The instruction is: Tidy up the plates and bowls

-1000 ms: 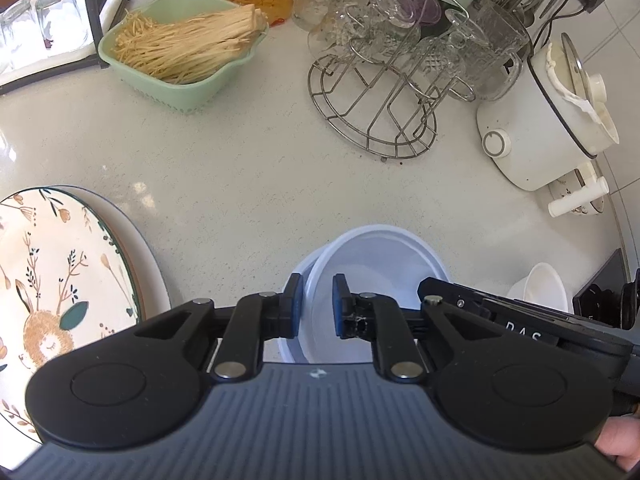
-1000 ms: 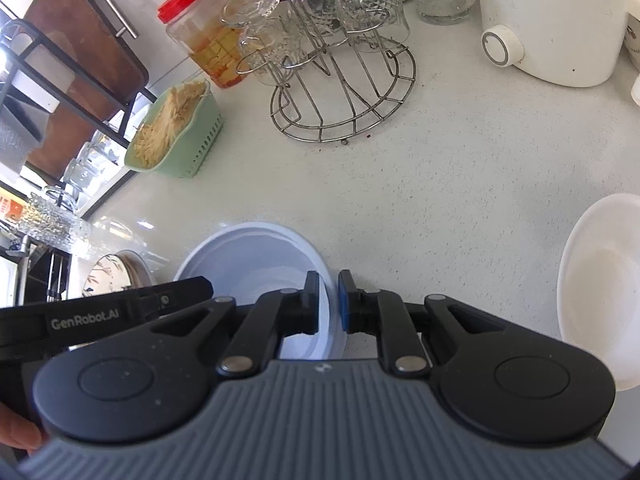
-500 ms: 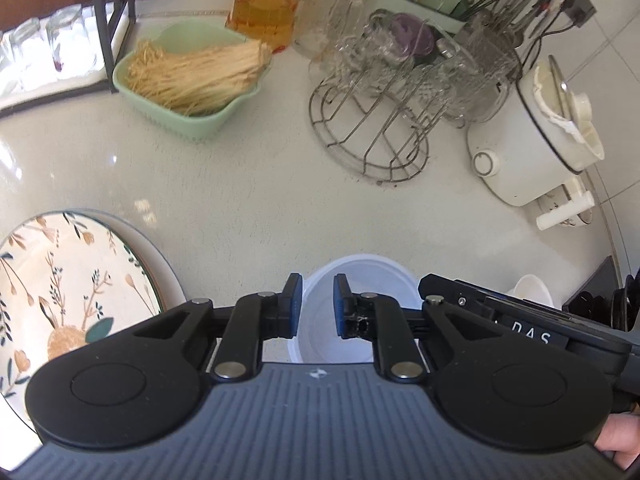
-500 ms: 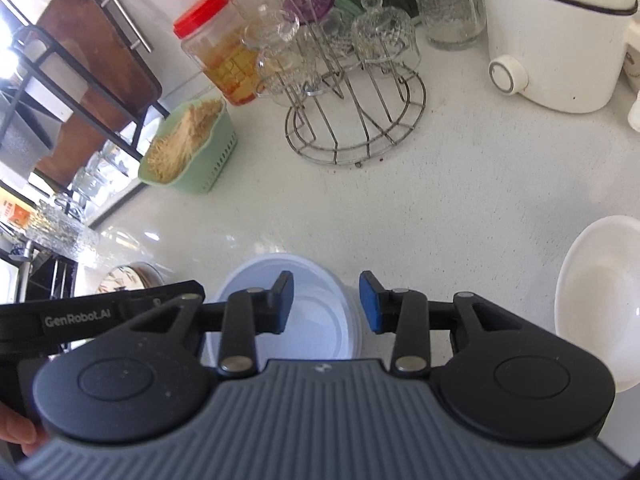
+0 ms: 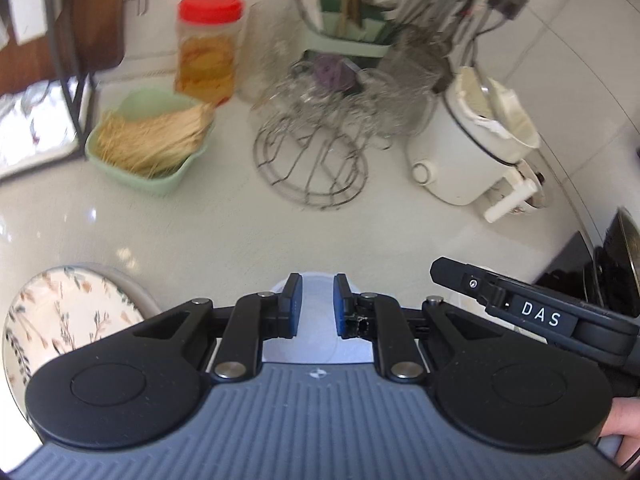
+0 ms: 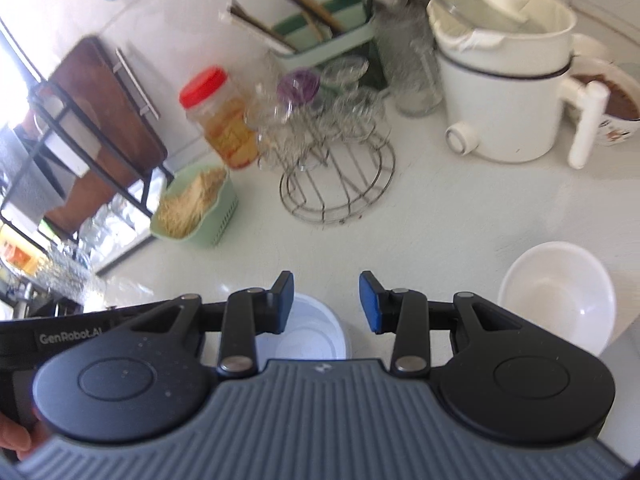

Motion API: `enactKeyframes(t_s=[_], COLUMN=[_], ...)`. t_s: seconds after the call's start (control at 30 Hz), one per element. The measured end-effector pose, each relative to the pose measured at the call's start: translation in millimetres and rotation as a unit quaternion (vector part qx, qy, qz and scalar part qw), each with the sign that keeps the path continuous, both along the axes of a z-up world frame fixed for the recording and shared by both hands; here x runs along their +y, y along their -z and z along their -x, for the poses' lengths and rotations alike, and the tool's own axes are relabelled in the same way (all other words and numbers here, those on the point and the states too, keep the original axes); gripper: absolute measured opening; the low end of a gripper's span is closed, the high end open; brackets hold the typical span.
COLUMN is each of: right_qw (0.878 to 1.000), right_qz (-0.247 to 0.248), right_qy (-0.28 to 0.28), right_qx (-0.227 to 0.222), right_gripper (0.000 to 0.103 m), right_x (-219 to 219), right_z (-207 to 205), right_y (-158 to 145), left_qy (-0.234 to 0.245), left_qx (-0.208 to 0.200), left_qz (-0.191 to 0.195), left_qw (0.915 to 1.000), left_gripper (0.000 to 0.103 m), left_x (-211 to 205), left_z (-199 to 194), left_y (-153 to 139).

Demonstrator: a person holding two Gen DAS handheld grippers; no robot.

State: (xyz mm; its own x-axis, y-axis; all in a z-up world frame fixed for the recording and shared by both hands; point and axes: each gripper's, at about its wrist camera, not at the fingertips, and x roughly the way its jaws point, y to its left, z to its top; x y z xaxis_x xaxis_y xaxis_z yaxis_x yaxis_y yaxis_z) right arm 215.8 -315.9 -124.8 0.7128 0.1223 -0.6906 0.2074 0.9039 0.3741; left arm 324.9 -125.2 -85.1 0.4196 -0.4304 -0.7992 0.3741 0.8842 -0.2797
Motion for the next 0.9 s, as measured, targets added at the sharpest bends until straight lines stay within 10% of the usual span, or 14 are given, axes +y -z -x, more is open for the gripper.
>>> enactKeyframes(t_s=[0.9], right_qw=[0.984], right_qz=[0.063], right_qy=[0.151], right_qx=[-0.072], right_gripper=[0.04], right_x=[-33], right_z=[84], right_y=[-19], left_qy=[0.131], left_qx=[-0.025], left_qz=[0.007], left_qw=[0.9911], left_gripper=[0.018], left_x=[-71], left_z=[26], left_y=[-6])
